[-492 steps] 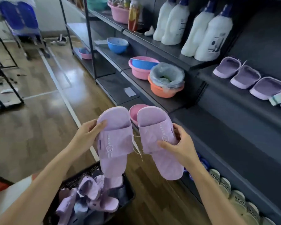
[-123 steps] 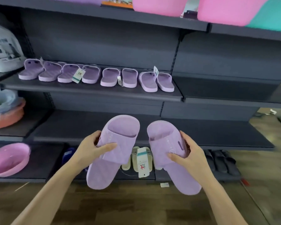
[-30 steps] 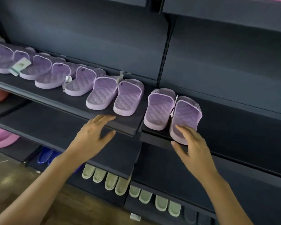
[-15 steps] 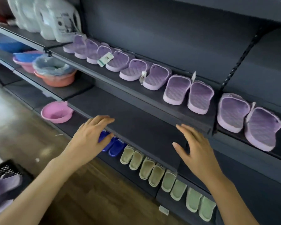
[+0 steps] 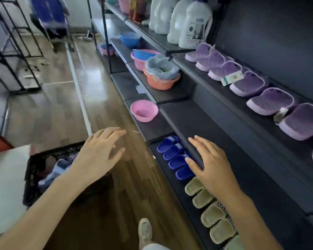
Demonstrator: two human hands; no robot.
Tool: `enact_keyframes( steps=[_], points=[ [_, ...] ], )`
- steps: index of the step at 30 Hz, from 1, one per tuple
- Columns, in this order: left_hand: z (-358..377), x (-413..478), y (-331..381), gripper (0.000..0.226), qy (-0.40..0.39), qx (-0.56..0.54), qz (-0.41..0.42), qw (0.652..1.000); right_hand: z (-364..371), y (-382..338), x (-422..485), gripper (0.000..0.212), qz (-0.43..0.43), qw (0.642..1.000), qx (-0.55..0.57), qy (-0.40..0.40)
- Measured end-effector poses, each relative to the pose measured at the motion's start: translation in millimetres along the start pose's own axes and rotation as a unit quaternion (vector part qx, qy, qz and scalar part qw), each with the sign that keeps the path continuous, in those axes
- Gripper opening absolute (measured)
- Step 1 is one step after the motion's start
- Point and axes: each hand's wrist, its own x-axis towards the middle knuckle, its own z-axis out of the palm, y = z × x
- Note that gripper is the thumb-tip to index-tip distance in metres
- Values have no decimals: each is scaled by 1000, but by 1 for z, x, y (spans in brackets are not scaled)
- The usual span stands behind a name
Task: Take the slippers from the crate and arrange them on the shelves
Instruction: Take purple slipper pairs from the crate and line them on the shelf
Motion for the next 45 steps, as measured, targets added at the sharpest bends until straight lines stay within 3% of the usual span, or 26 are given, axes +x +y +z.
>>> enact_keyframes(
  steps=[13,21,30,33,45],
  points=[
    [-24,28,-129,44,76,63,-186,978,74,-86,179,61,-152,984,36,-81],
    [-25,19,-225,52,74,27,-288,954,133,-156,244,46,-215,968,44,-125],
    [-30,33,-364,46,49,15,-244,968,213,-255,293,50,-182,969,42,-159],
    [-25,35,-410,54,27,2,-237,971,242,-280,308,49,-159,971,42,-171],
    [55,36,-521,53,-29,-26,-289,956,389,-323,366,50,-131,948,55,-283]
  ],
)
